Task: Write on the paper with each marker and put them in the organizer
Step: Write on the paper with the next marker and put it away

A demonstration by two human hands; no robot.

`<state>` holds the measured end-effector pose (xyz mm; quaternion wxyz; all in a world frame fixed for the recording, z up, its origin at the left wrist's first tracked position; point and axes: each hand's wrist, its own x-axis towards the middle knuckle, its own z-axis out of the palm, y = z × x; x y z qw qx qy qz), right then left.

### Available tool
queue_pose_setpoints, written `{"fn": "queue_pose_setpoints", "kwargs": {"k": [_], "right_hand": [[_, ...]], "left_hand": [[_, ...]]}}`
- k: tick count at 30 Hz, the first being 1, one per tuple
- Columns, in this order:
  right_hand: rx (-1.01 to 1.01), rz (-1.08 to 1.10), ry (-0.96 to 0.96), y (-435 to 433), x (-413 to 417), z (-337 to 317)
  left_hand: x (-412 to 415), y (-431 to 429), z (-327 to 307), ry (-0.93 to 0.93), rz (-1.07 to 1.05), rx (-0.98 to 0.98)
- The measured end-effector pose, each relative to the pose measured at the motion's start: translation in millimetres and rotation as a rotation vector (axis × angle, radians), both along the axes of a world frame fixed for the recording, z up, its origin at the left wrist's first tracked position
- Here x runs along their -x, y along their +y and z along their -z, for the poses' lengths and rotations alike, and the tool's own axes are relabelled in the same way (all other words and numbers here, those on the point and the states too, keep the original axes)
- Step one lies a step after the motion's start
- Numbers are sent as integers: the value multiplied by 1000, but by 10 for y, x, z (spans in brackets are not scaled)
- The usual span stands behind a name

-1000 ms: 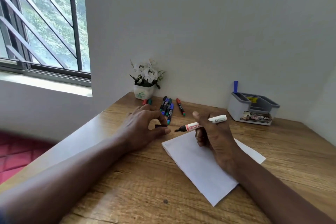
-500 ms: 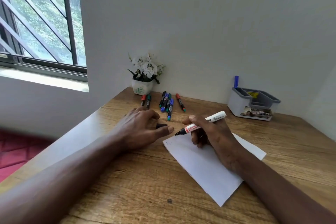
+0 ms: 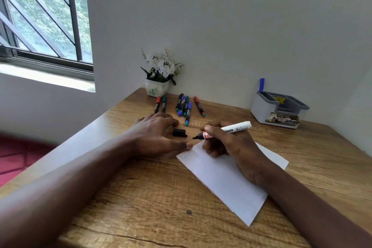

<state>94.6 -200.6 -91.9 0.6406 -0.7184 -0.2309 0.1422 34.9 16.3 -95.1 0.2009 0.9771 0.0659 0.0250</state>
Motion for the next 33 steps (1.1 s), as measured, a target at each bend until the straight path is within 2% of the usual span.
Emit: {"fn": "queue_pose_setpoints", "kwargs": {"k": [4, 10, 20, 33], "right_hand": [[24, -43, -52, -21, -9, -20], [176, -130, -93, -108, -32, -50], [302, 31, -385, -7, 39, 37], [289, -24, -398, -34, 12, 87]], "left_hand": [[1, -18, -18, 15, 6, -35], [-16, -10, -16, 21, 6, -36], [-24, 8, -3, 22, 19, -33], [5, -14, -39, 41, 17, -21]]}}
